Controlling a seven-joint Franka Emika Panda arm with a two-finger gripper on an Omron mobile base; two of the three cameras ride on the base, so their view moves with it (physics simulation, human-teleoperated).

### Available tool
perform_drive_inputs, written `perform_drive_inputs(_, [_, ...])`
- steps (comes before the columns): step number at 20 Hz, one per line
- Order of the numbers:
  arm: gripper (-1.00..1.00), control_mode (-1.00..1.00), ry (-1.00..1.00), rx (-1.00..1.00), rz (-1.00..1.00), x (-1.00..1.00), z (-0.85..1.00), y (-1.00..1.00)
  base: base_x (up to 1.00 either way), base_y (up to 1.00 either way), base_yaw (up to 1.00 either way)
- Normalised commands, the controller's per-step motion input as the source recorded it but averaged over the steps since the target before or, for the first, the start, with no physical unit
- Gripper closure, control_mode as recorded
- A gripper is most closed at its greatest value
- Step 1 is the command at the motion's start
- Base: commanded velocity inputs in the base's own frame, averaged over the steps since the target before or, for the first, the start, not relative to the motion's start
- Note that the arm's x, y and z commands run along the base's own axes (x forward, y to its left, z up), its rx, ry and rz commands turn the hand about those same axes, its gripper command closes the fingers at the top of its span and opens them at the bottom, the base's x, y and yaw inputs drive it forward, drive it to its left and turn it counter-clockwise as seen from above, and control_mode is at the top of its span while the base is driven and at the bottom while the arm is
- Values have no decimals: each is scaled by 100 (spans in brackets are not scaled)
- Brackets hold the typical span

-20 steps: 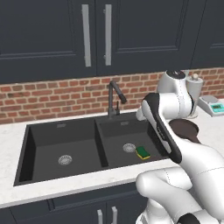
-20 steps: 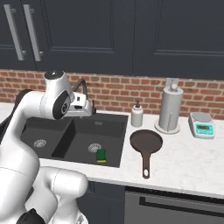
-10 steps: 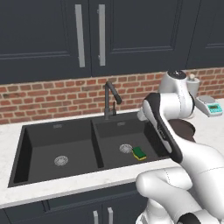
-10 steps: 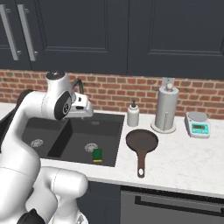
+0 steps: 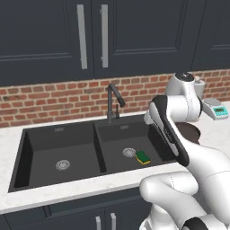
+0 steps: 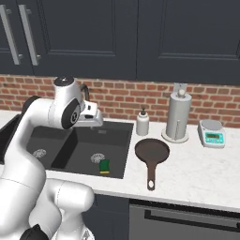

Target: Pick the pan and sponge and place them into the sink. Then turn on the water.

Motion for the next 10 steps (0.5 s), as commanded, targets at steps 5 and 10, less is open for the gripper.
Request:
perform_drive_inputs(5, [-100,-100,10,1,0,-6,0,-17,0,0,0])
perform_drive_inputs(10, [-100,-100,17,2,0,-35,0,-49,0,0,0])
